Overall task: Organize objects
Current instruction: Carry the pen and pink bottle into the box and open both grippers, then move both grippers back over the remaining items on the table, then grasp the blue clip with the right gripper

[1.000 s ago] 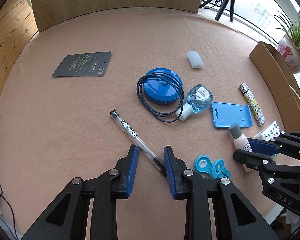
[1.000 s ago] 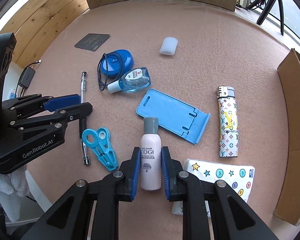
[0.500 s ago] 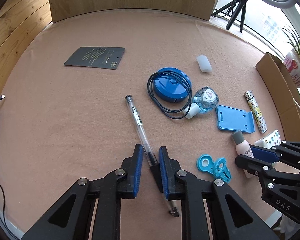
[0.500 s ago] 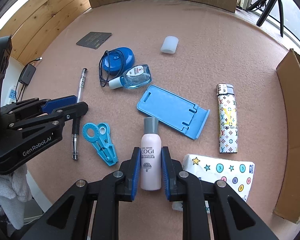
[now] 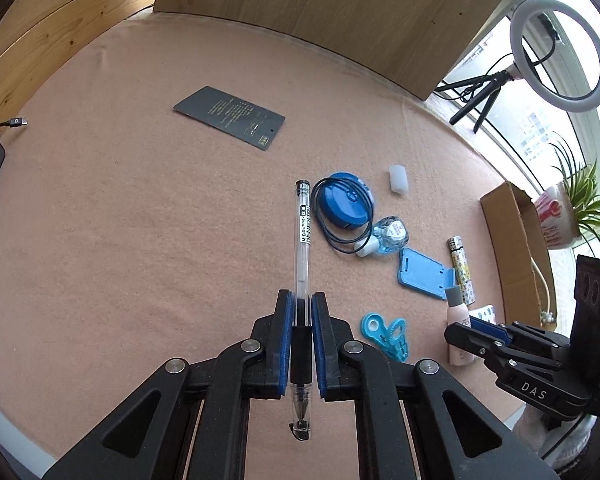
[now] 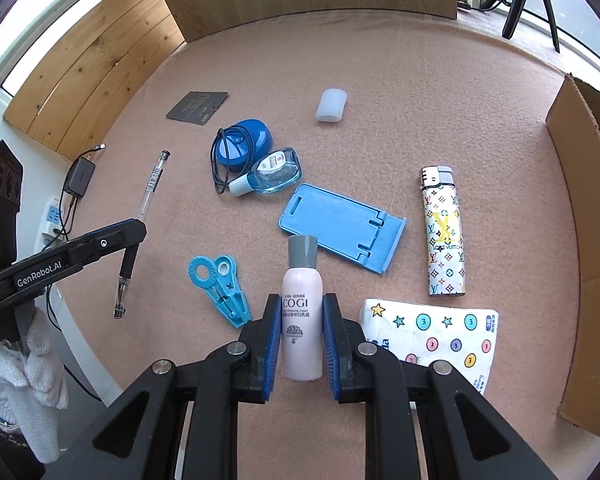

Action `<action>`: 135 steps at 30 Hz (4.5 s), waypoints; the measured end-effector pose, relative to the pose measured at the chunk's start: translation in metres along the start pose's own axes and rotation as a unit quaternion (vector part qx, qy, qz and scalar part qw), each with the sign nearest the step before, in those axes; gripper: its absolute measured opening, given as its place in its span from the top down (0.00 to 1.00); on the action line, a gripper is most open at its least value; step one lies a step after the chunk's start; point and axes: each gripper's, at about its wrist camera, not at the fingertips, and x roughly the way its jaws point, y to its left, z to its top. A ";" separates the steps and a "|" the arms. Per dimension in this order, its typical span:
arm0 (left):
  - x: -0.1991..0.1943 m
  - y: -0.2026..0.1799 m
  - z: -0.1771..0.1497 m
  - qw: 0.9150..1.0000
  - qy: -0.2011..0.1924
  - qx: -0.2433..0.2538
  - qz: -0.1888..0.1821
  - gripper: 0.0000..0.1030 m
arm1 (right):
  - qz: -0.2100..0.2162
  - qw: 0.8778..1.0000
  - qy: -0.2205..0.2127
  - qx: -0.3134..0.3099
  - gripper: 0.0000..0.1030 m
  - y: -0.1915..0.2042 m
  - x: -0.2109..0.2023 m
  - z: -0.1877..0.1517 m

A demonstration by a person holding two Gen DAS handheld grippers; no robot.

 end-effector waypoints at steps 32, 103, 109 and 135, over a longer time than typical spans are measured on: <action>0.085 -0.338 0.040 0.966 0.040 0.212 -0.144 0.90 | -0.107 0.965 -0.142 0.195 0.82 -0.198 -0.149 -0.055; 0.029 0.017 0.060 0.998 0.015 0.054 0.009 0.49 | -0.056 0.987 -0.134 0.067 0.48 -0.002 -0.057 -0.026; 0.044 0.010 0.064 0.998 0.027 0.064 -0.005 0.49 | -0.053 0.992 -0.100 0.046 0.48 0.019 -0.032 -0.025; 0.100 -0.022 0.110 0.993 0.070 0.092 -0.036 0.47 | -0.048 0.997 -0.061 0.025 0.48 0.050 0.001 -0.020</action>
